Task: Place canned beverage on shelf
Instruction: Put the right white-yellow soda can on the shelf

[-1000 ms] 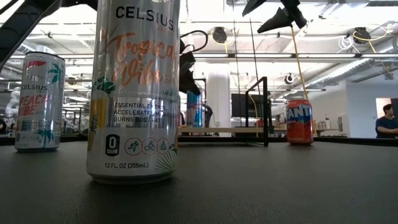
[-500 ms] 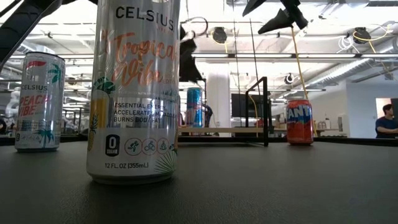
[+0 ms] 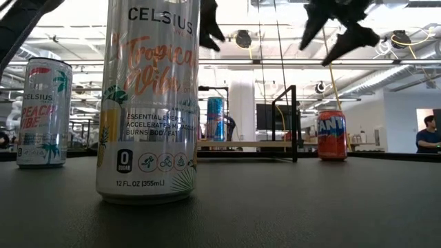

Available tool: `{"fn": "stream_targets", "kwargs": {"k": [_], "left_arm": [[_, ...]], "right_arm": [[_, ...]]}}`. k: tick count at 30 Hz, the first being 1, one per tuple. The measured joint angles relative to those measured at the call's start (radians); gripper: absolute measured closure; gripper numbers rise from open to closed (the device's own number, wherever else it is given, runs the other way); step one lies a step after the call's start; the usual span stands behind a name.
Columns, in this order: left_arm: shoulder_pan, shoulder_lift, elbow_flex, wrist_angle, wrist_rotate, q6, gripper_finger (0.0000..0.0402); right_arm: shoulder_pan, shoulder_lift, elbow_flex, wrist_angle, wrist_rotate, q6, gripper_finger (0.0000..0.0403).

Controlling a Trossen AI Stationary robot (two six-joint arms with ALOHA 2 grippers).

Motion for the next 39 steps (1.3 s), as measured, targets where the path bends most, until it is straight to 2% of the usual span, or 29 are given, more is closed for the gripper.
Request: {"fn": "stream_targets", "kwargs": {"k": [5, 11, 17, 24, 27, 33, 35, 39], "left_arm": [[-0.084, -0.073, -0.034, -0.051, -0.008, -0.068, 0.0096], [-0.212, -0.207, -0.174, -0.054, -0.101, -0.173, 0.0132], [-0.384, -0.365, -0.381, 0.048, -0.265, -0.361, 0.0158], [-0.610, -0.532, -0.561, 0.015, -0.482, -0.709, 0.0164], [-0.715, -0.576, -0.594, -0.112, -0.571, -0.940, 0.0164], [-0.879, -0.589, -0.595, -0.391, -0.582, -1.309, 0.0164], [-0.909, -0.589, -0.595, -0.435, -0.580, -1.377, 0.0164], [-0.924, -0.589, -0.595, -0.441, -0.602, -1.394, 0.0164]], "right_arm": [[0.088, 0.000, 0.000, -0.075, -0.077, 0.057, 0.0090], [0.216, 0.001, 0.000, -0.085, -0.078, 0.114, 0.0090], [0.304, 0.005, 0.000, -0.021, -0.065, 0.081, 0.0090], [0.347, 0.030, 0.000, 0.065, 0.003, -0.059, 0.0090], [0.348, 0.059, 0.000, 0.081, 0.003, -0.091, 0.0090], [0.348, 0.115, 0.000, 0.092, 0.007, -0.088, 0.0090], [0.348, 0.123, 0.000, 0.093, 0.013, -0.089, 0.0090], [0.348, 0.121, 0.000, 0.093, 0.029, -0.084, 0.0090]]}}
